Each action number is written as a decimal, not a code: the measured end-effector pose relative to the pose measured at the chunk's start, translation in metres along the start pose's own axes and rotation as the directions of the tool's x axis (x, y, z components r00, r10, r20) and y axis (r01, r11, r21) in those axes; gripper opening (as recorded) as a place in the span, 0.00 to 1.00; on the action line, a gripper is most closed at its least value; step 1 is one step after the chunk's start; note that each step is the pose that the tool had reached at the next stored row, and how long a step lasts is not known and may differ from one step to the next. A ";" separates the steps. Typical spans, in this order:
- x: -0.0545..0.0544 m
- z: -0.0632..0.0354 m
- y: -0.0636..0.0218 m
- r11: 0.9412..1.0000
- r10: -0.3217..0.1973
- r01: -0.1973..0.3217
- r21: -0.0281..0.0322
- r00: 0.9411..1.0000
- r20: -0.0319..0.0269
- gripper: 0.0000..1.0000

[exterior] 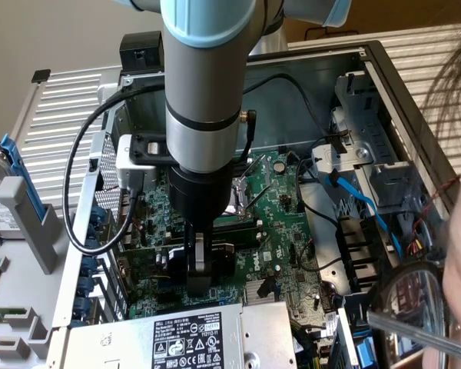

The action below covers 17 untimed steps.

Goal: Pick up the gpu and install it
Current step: 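Insert the gpu into the slot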

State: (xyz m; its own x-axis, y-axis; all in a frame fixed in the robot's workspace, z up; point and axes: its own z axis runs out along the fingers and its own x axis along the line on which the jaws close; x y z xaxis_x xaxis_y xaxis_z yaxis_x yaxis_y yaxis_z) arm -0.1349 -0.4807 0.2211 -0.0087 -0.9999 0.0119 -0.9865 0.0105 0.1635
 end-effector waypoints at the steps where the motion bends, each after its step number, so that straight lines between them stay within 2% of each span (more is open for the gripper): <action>1: 0.000 -0.0019 0.0003 1.000 0.000 0.000 0.000 1.000 0.000 0.56; 11: 0.000 -0.0306 0.0051 1.000 0.000 0.000 0.000 1.000 0.000 0.56; 17: 0.001 -0.0566 0.0094 1.000 0.000 0.000 0.000 1.000 0.000 0.56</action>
State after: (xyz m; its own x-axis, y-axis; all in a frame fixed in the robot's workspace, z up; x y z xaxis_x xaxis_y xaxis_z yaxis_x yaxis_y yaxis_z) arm -0.1349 -0.4807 0.2786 -0.0087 -0.9999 0.0118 -0.9865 0.0105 0.1635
